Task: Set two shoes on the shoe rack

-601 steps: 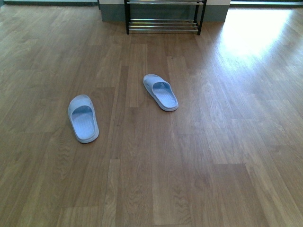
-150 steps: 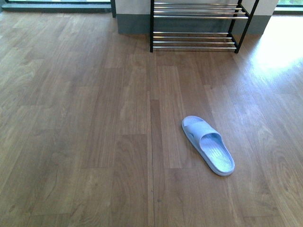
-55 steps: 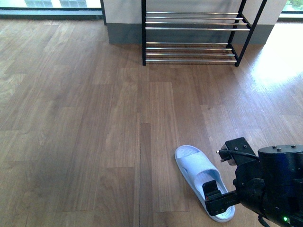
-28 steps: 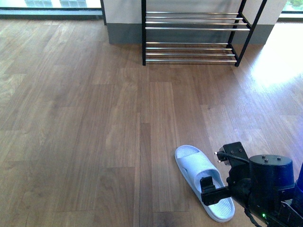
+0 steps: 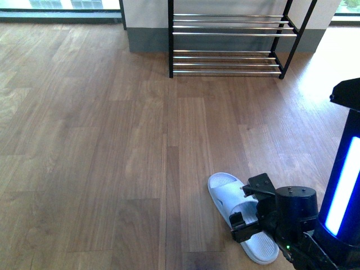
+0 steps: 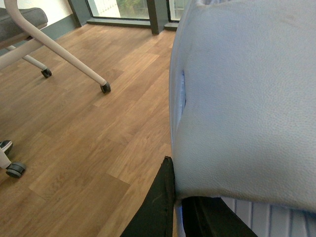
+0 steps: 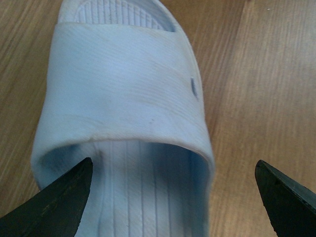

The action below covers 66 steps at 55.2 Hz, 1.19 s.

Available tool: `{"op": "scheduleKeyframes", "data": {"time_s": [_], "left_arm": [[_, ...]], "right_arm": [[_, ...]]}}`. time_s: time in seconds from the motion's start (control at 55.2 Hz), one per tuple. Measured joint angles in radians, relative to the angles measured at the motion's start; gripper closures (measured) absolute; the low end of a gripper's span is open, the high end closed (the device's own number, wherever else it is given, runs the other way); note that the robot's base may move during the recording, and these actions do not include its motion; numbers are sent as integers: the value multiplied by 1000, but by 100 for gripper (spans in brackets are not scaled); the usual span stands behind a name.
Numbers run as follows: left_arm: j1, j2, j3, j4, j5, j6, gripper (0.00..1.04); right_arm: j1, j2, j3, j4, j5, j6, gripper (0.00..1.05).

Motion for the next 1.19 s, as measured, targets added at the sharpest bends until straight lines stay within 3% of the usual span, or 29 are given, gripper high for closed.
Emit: {"op": "scheduleKeyframes", "data": {"time_s": [0.199, 0.471, 0.995, 1.195], "left_arm": [[0, 0, 0, 0, 0, 0, 103], [0, 0, 0, 0, 0, 0, 103], [0, 0, 0, 0, 0, 0, 103], [0, 0, 0, 0, 0, 0, 103]], "right_arm": [[43, 39, 84, -37, 20, 23, 9], [-1, 55, 167, -92, 89, 51, 10], [-19, 41, 128, -65, 99, 51, 101], [-58, -121, -64, 34, 29, -26, 103]]}}
